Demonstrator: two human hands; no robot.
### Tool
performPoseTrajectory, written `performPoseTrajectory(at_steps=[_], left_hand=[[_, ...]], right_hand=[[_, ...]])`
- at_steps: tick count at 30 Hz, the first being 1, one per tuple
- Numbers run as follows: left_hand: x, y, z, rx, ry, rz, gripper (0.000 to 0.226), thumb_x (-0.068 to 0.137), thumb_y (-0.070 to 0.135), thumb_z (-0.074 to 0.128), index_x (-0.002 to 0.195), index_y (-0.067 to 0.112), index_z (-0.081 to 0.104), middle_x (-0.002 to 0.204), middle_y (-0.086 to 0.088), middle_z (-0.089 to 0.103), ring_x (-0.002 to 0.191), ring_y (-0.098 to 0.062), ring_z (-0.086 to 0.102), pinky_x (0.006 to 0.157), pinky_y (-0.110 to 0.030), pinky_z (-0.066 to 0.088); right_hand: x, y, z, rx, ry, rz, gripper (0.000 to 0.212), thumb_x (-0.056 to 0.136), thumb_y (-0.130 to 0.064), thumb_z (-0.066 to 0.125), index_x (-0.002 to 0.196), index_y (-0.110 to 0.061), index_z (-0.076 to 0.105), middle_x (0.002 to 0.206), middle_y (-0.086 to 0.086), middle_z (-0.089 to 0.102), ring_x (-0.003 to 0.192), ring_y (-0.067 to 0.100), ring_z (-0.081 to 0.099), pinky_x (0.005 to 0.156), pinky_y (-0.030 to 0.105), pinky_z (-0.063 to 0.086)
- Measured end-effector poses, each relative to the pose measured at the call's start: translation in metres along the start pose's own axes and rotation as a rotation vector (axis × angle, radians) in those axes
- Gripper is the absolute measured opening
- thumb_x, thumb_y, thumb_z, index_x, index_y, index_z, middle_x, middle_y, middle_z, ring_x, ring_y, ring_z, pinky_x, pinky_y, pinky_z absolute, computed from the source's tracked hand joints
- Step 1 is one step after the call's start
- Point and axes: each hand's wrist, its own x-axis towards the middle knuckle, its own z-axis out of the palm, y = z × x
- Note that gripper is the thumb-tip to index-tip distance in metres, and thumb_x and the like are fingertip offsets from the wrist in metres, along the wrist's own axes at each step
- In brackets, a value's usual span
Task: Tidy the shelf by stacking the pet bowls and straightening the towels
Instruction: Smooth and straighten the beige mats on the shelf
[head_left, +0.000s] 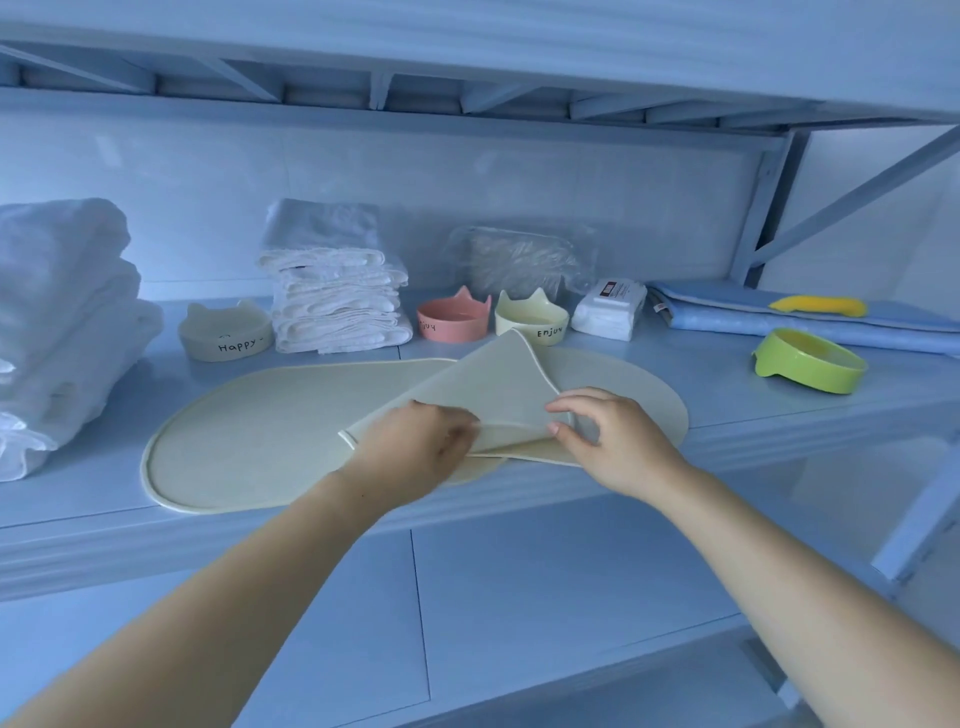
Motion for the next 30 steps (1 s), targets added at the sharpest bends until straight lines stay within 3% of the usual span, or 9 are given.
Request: performPoseTrajectory(at_steps=[3,6,10,14,19,24,26,27,30], left_hand=[[0.011,-0.003,-0.003,-0.018,0.222,-0.118,0.022,0.095,0.025,0.04,0.081,0.014,0.054,0.07,-0.006,0.06,0.071,-0.035,0.051,0.055,-0.033,0.033],[0.02,-0.01,-0.014,-0.112,0.382,-0.299,0.027,0.096,0.021,0.039,0.074,0.009,0.049,0.058,-0.005,0.049,0.062,-0.033,0.043,0.049,-0.034,0.025],[0.029,-0.02,-0.039,-0.242,0.571,-0.508,0.03,0.095,0.017,0.037,0.076,-0.003,0.048,0.06,-0.006,0.044,0.062,-0.027,0.038,0.05,-0.031,0.025],[0.028,-0.039,-0.061,-0.181,0.656,-0.617,0.029,0.095,0.018,0.032,0.082,-0.002,0.048,0.066,-0.008,0.048,0.062,-0.028,0.041,0.051,-0.031,0.029],[0.019,-0.077,-0.07,-0.038,0.605,-0.757,0.026,0.094,0.019,0.032,0.082,0.004,0.05,0.065,-0.003,0.049,0.059,-0.024,0.044,0.048,-0.028,0.027],[0.006,-0.105,-0.063,0.15,0.456,-0.764,0.018,0.092,0.015,0.039,0.087,0.007,0.055,0.065,0.0,0.049,0.068,-0.03,0.047,0.05,-0.03,0.027],[0.001,-0.107,-0.057,0.205,0.395,-0.738,0.02,0.09,0.012,0.044,0.107,0.009,0.053,0.08,-0.007,0.058,0.076,-0.033,0.051,0.058,-0.032,0.034],[-0.001,-0.106,-0.054,0.223,0.349,-0.709,0.033,0.088,0.01,0.047,0.121,0.012,0.048,0.096,-0.011,0.061,0.084,-0.035,0.055,0.064,-0.033,0.037],[-0.009,-0.103,-0.04,0.24,0.182,-0.569,0.069,0.082,0.003,0.054,0.142,0.021,0.026,0.14,-0.01,0.037,0.106,-0.035,0.054,0.076,-0.038,0.045]], right_hand=[[-0.003,0.007,-0.003,0.026,0.069,-0.017,0.032,0.086,-0.028,0.061,0.117,-0.019,0.06,0.115,-0.005,0.062,0.106,0.009,0.056,0.085,0.014,0.036],[0.002,0.013,0.0,0.058,0.058,-0.017,0.037,0.085,-0.03,0.062,0.12,-0.02,0.057,0.116,-0.005,0.061,0.106,0.009,0.055,0.085,0.019,0.04],[0.016,0.01,0.01,0.082,-0.015,-0.072,0.038,0.082,-0.035,0.066,0.116,-0.021,0.06,0.115,-0.008,0.061,0.105,0.007,0.055,0.086,0.017,0.039],[0.028,0.0,0.022,0.129,-0.052,-0.123,0.037,0.078,-0.039,0.069,0.111,-0.024,0.063,0.113,-0.012,0.06,0.103,0.004,0.055,0.085,0.014,0.037],[0.04,-0.01,0.036,0.141,-0.117,-0.164,0.035,0.077,-0.04,0.071,0.108,-0.026,0.064,0.113,-0.014,0.06,0.106,0.002,0.054,0.085,0.012,0.035],[0.057,-0.022,0.046,0.129,-0.159,-0.183,0.035,0.079,-0.039,0.069,0.11,-0.023,0.064,0.115,-0.009,0.061,0.108,0.007,0.055,0.092,0.015,0.036],[0.062,-0.027,0.051,0.12,-0.194,-0.194,0.035,0.08,-0.039,0.068,0.11,-0.022,0.063,0.116,-0.007,0.061,0.109,0.009,0.055,0.094,0.019,0.038],[0.063,-0.029,0.055,0.118,-0.209,-0.197,0.035,0.08,-0.038,0.067,0.11,-0.021,0.063,0.116,-0.006,0.061,0.109,0.01,0.055,0.094,0.021,0.039],[0.065,-0.036,0.063,0.109,-0.248,-0.193,0.034,0.081,-0.038,0.067,0.11,-0.021,0.063,0.116,-0.006,0.06,0.109,0.012,0.054,0.094,0.024,0.04]])
